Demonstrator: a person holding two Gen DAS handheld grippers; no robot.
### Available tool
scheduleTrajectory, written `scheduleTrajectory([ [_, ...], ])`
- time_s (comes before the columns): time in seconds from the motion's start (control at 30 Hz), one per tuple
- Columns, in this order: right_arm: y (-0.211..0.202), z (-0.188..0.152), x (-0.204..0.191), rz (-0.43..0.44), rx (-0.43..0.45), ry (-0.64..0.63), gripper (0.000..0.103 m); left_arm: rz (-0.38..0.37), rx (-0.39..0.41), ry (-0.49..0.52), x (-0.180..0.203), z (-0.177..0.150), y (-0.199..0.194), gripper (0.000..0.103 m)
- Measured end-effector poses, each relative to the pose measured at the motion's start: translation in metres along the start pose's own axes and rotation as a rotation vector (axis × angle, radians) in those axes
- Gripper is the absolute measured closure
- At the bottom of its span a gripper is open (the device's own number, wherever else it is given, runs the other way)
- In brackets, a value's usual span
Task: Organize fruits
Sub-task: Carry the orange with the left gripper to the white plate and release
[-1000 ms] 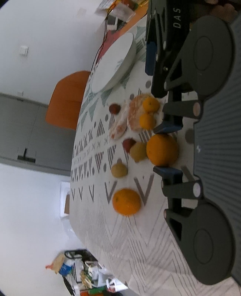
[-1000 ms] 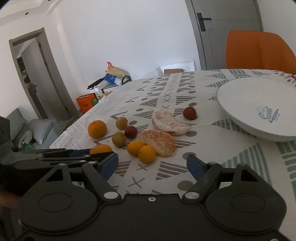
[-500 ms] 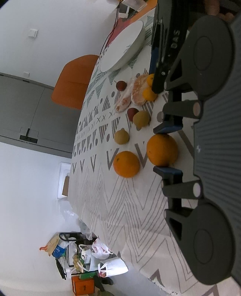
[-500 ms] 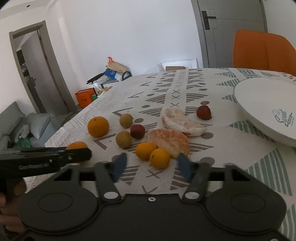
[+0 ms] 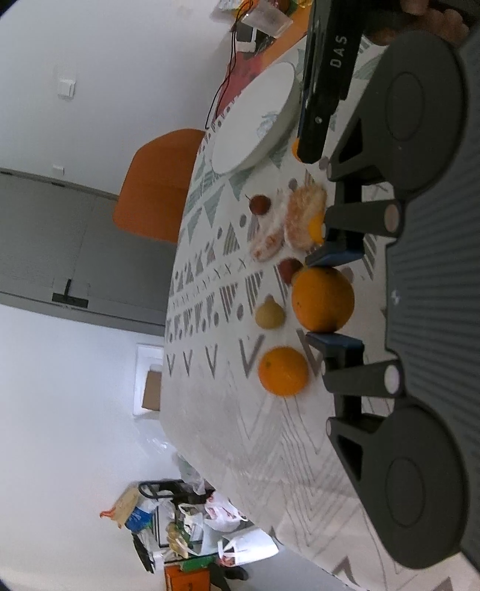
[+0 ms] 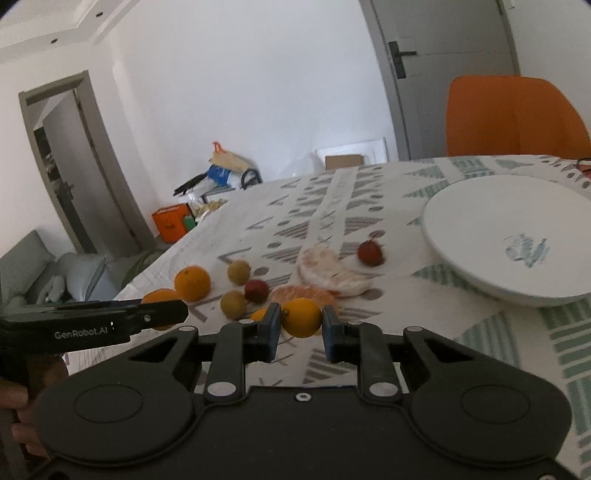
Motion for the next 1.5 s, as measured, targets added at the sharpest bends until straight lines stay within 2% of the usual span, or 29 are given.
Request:
scheduleTrajectory([
  [0.37,-0.021,0.013,0.027,-0.039,0.064,0.003,0.081,-0.055,0.041,0.057,0.038,0.021,0.005,0.067],
  [0.8,-0.041,0.024,0.063,-0.131,0.121,0.026,0.081,-0.119,0.060,0.120,0.082,0.040,0.024,0.067],
  [1.2,-0.058,0.022,0.107,-0.225,0.149,0.073,0.081,-0.171,0.037,0.172,0.128,0.047,0.050,0.067],
  [1.5,-0.065,0.018,0.125,-0.248,0.153,0.094,0.081,-0.200,0.025,0.209,0.157,0.049,0.065,0.067],
])
Point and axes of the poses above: each gripper's, at about its wrist camera, not at the fingertips, and y roughly the way its jaws point, x to its right, z to its top, the point moved 6 cm from there along y, roughly the way its jaws point, and after that the axes turned 3 degrees about z, right-handed, at the moved point
